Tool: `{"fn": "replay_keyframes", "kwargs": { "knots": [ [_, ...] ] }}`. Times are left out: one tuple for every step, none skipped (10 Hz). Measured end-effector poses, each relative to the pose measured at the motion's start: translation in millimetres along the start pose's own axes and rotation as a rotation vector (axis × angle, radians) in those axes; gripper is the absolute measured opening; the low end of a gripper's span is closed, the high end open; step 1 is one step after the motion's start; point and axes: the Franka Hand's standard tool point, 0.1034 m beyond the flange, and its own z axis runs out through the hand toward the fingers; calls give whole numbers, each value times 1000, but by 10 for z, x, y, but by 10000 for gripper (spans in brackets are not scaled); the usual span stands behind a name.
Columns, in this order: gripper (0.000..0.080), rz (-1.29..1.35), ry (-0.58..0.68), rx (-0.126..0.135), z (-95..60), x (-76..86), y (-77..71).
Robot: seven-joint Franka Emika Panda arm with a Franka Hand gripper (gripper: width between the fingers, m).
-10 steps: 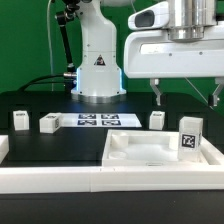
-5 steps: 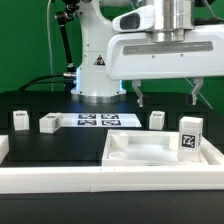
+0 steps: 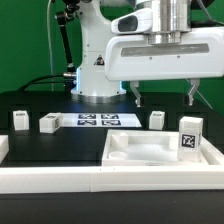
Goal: Assemble square table
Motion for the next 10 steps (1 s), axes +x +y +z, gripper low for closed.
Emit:
{"fn": "replay_keyframes", "kwargs": {
  "knots": [
    [649,22,16,0,31,-168,17],
    [649,32,12,-2,85,-501,43],
    [649,37,5,-7,148,-805,37],
    [649,29,-4,-11,188,-924,27],
    [649,26,-10,-13,194,-976,38],
    [649,25,-18,-16,202,-1033,52],
    [649,23,-25,-18,213,-1091,63],
    [649,21,-32,-20,226,-1139,72],
    [649,20,-39,-22,243,-1208,80],
    [649,73,-43,-21,276,-1297,82]
  ]
}}
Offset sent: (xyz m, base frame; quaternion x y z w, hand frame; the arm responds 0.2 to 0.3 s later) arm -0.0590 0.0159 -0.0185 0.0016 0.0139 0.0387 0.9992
